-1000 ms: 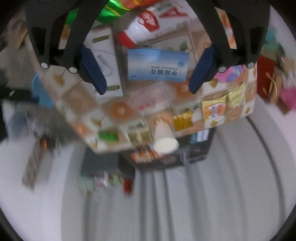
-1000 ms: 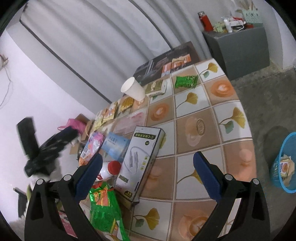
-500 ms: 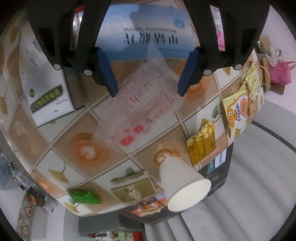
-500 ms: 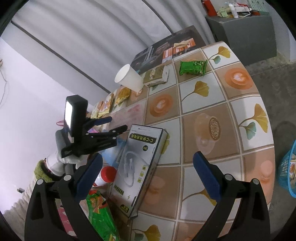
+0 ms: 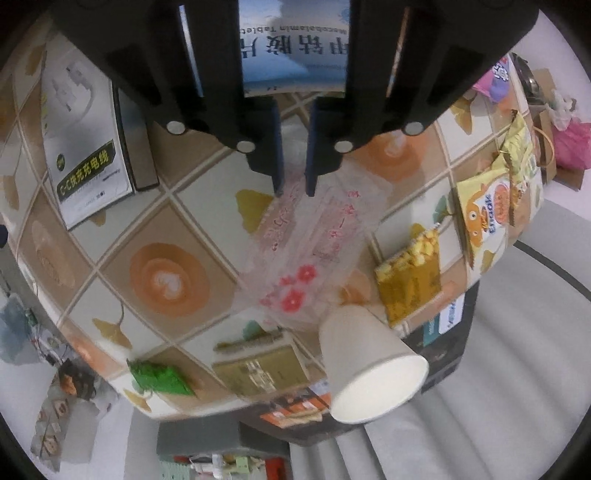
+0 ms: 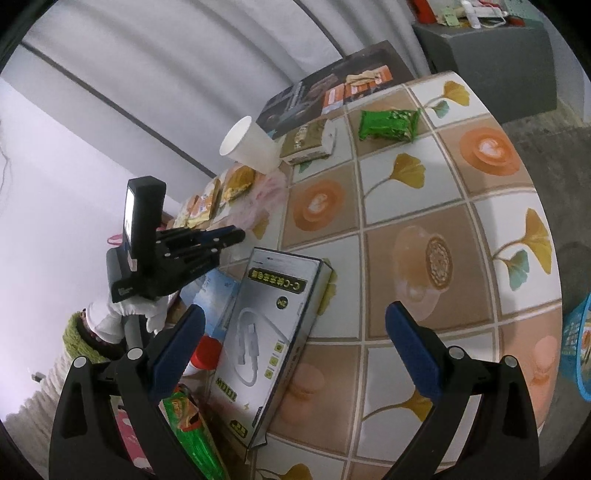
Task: Collect trash
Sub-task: 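Grasp the clear pink-printed plastic bag with the left tool and lift, then grasp the blue Mecobalamin Tablets box with the right tool while the left tool holds the bag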
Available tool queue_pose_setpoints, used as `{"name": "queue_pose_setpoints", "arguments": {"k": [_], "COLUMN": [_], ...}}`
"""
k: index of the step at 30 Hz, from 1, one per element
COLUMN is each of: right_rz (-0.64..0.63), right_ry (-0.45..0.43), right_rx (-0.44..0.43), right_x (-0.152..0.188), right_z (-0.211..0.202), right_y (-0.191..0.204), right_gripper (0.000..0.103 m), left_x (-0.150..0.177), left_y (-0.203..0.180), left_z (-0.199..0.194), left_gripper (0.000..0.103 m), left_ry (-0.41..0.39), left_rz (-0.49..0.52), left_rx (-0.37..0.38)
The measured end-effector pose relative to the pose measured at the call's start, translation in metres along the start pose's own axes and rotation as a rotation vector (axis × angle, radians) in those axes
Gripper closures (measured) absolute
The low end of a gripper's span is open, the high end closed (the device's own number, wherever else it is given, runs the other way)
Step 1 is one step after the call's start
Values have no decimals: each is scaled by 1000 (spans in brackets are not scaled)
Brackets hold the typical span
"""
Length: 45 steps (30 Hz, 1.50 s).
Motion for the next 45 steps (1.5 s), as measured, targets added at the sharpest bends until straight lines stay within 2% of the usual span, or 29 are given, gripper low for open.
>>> {"name": "queue_pose_setpoints", "arguments": {"k": [3, 6, 9, 14, 20, 29, 37, 38, 42, 45], "right_rz": [-51, -144, -278, -563, -823, -798, -839, -845, -836, -821], "right_ry": [-3, 16, 82, 275, 410, 504, 551, 552, 552, 525], "right_rx": [-27, -75, -122, -202, -152, -184, -139, -131, -112, -89], "right_x": [-8, -17, -21, -6, 23, 12, 23, 24, 25, 19], "right_z": [1, 9, 28, 83, 142, 168, 180, 180, 184, 184], "right_y": [12, 34, 67, 134, 172, 170, 160, 159, 152, 150], "right_gripper": [7, 7, 7, 7, 7, 7, 7, 9, 29, 30], "left_x": [-5, -12, -17, -18, -16, 0, 13, 16, 23, 28], "left_y": [6, 18, 31, 49, 66, 92, 118, 121, 132, 138], "left_z": [-10, -26, -44, -74, -102, -116, -128, -131, -144, -158], "left_gripper": [103, 103, 103, 103, 103, 103, 103, 103, 103, 103], "left_ry": [-26, -71, -111, -163, -205, -218, -225, -228, -247, -269], "left_rz": [-28, -78, -130, -186, -236, -300, -354, -362, -389, -410], "left_rx": [-13, -24, -29, -49, -64, -98, -138, -144, -165, -182]}}
Point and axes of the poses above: each gripper's, at about its wrist camera, not at the fingertips, and z roughly the way its jaws point, y to its left, x to its underside, the point moved 3 cm from there along z, roughly the way its jaws point, and after that the axes turned 13 degrees about -y, right-handed, at the moved point
